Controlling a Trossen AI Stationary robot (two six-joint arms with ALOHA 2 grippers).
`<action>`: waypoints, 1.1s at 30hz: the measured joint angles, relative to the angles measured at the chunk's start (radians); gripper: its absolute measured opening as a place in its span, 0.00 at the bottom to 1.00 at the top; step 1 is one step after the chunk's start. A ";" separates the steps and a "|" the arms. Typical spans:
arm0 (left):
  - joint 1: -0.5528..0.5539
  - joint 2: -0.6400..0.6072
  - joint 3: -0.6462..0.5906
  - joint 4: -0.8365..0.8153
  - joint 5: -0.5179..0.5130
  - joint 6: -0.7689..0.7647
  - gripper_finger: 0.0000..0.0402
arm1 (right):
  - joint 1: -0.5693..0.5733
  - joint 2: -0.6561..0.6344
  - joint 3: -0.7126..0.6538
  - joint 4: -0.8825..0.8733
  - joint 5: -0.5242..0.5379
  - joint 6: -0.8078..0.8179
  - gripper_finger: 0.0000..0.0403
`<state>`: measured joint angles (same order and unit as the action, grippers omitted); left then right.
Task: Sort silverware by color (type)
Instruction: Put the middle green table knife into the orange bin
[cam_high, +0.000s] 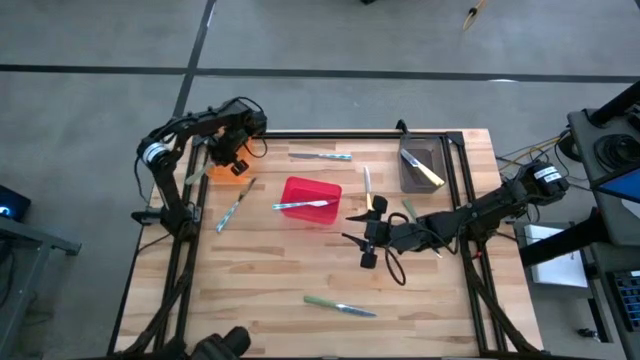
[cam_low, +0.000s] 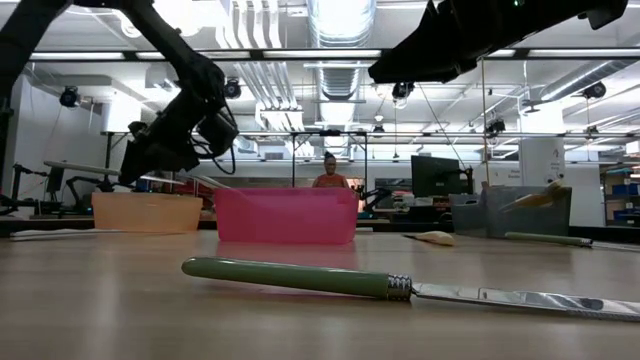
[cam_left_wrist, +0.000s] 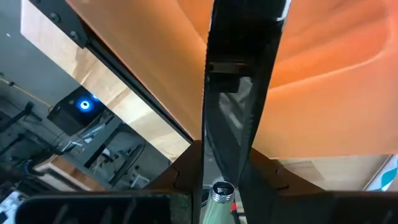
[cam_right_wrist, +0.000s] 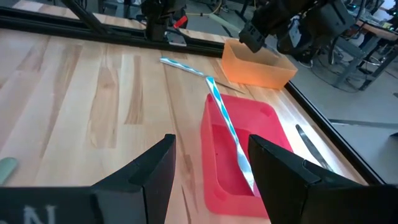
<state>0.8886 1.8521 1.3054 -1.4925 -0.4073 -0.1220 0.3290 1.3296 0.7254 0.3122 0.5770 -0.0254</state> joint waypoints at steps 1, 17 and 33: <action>0.001 0.010 0.004 0.000 0.000 0.004 0.15 | 0.000 0.000 0.000 -0.001 0.000 0.000 0.48; 0.076 0.041 0.077 0.001 -0.002 -0.038 0.16 | 0.000 0.000 0.000 -0.001 0.000 0.026 0.48; 0.113 0.043 0.108 0.055 0.007 -0.095 0.16 | 0.000 0.000 0.000 -0.001 0.000 0.052 0.48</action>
<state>1.0016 1.8950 1.4132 -1.4374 -0.4004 -0.2174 0.3294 1.3296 0.7254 0.3115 0.5770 0.0265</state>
